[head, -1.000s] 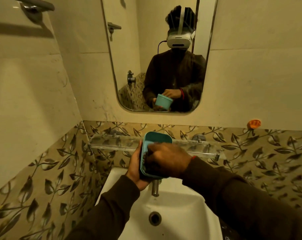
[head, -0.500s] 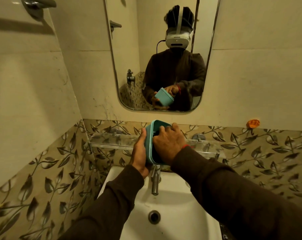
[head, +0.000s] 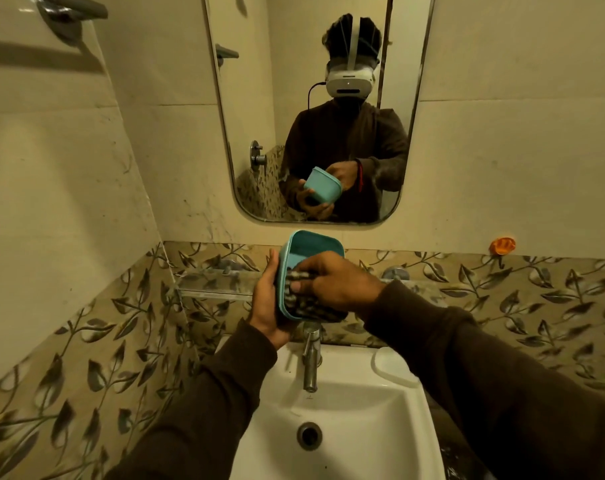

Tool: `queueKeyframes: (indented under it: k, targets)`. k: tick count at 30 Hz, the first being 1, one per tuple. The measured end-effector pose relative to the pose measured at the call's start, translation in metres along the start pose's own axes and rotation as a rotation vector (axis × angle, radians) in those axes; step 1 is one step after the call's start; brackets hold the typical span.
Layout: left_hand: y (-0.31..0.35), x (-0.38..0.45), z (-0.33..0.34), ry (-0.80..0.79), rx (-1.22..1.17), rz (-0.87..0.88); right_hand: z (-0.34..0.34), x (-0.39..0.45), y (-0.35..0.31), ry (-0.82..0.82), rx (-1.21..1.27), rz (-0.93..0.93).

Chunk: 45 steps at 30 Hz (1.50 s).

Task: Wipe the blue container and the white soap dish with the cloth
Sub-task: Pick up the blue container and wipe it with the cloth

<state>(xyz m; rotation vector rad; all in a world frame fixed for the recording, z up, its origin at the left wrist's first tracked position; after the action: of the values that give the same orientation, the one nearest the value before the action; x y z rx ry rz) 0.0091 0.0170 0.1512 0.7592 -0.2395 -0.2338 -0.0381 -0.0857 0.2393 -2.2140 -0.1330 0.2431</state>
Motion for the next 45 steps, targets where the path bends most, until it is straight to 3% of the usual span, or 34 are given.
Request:
queueKeyframes:
  k: [3, 5, 8, 11, 15, 20, 22, 27, 30, 32, 38, 45]
  targets:
    - [-0.004, 0.004, 0.007, 0.042, -0.020, -0.001, -0.013, 0.006, -0.004, 0.293, 0.152, -0.007]
    - [-0.013, 0.004, 0.011, 0.072, -0.042, 0.002, -0.021, 0.008, -0.005, 0.467, 0.106, -0.035]
    - [-0.020, 0.003, 0.016, 0.077, -0.074, 0.004, -0.022, 0.004, -0.001, 0.585, 0.138, -0.074]
    - [-0.016, 0.004, 0.018, 0.070, -0.118, 0.001, -0.013, 0.000, 0.001, 0.493, 0.138, -0.179]
    - [-0.001, 0.005, 0.014, 0.012, -0.104, -0.005, -0.017, -0.016, -0.001, 0.174, 0.078, -0.283]
    - [-0.001, -0.003, 0.019, -0.051, 0.034, -0.129, -0.027, -0.033, 0.000, -0.037, -0.613, -0.360]
    - [-0.006, -0.004, 0.021, -0.038, 0.044, -0.158, -0.026, -0.035, 0.000, -0.023, -0.741, -0.390]
    - [-0.009, -0.002, 0.025, -0.039, 0.015, -0.169, -0.022, -0.031, 0.001, 0.286, -0.919, -0.557]
    - [-0.018, -0.006, 0.027, -0.013, 0.027, -0.192, -0.035, -0.024, 0.005, 0.507, -1.031, -0.524]
    - [-0.020, -0.004, 0.030, 0.007, 0.043, -0.164, -0.039, -0.019, 0.007, 0.569, -1.072, -0.484]
    - [-0.005, 0.005, 0.026, 0.046, 0.202, -0.081, -0.032, -0.010, 0.005, 0.512, -1.179, -0.358]
    - [0.008, 0.007, 0.020, 0.082, 0.347, 0.011, -0.004, -0.011, 0.008, 0.309, -1.207, -0.398]
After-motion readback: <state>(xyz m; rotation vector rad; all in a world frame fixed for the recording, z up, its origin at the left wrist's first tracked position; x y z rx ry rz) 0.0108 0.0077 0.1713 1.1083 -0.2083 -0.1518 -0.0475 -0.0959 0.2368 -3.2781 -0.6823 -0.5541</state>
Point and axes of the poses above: each hand's wrist, its own x-axis towards the middle knuckle, its own z-axis out of the palm, y = z × x, the point moved 3 cm from there along x, towards the middle knuckle, and after that the axes turned 7 degrees about z, right-handed, at the moved point
